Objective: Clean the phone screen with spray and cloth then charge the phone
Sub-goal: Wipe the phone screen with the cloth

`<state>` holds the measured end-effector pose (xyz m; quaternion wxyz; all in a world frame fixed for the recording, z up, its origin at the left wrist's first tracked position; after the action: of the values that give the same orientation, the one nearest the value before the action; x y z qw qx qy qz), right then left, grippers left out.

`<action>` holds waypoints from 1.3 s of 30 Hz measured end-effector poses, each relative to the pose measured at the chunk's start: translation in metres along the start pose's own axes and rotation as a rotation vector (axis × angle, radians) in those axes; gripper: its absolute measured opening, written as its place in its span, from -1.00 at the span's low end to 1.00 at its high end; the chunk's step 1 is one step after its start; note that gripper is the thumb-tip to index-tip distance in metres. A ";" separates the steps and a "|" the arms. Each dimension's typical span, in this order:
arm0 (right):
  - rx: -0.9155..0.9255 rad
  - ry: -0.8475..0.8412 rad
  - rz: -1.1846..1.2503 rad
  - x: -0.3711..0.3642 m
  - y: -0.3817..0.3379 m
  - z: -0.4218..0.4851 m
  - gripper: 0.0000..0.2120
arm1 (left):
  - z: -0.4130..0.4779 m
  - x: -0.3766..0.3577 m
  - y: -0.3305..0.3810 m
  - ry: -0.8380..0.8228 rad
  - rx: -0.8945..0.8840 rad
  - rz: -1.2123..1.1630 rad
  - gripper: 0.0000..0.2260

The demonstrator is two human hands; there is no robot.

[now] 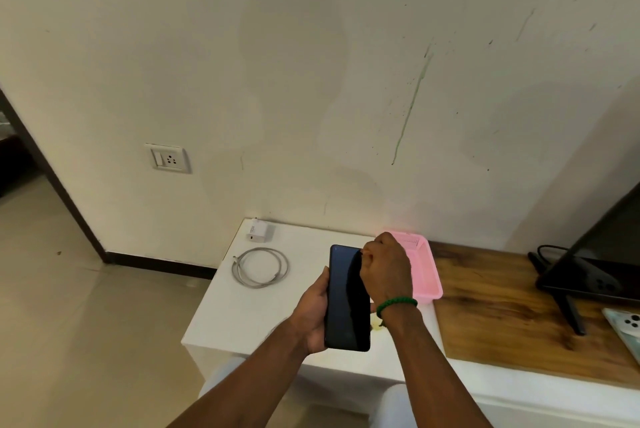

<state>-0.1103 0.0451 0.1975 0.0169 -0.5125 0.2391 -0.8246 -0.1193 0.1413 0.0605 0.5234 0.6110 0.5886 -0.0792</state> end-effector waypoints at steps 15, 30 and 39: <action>-0.022 0.154 0.139 0.030 -0.002 -0.003 -0.85 | -0.003 -0.010 0.008 -0.055 -0.008 0.023 -0.40; 0.142 -0.053 0.056 -0.010 -0.055 -0.011 -0.84 | -0.017 -0.032 0.010 -0.068 0.026 -0.048 -0.45; 0.052 0.003 0.047 0.002 -0.033 -0.008 -0.81 | -0.011 -0.017 0.011 -0.027 -0.014 -0.059 -0.45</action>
<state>-0.1107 0.0772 0.2098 0.0494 -0.5049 0.2298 -0.8306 -0.1214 0.1407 0.0836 0.5330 0.5884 0.5999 -0.0989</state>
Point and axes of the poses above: each hand's wrist, its own z-axis towards the middle knuckle, its own x-axis out of the back of the hand, y = z × x, the point moved 8 cm from there along z, towards the middle knuckle, and after that the axes turned 1 degree about z, right-handed, at the moved point
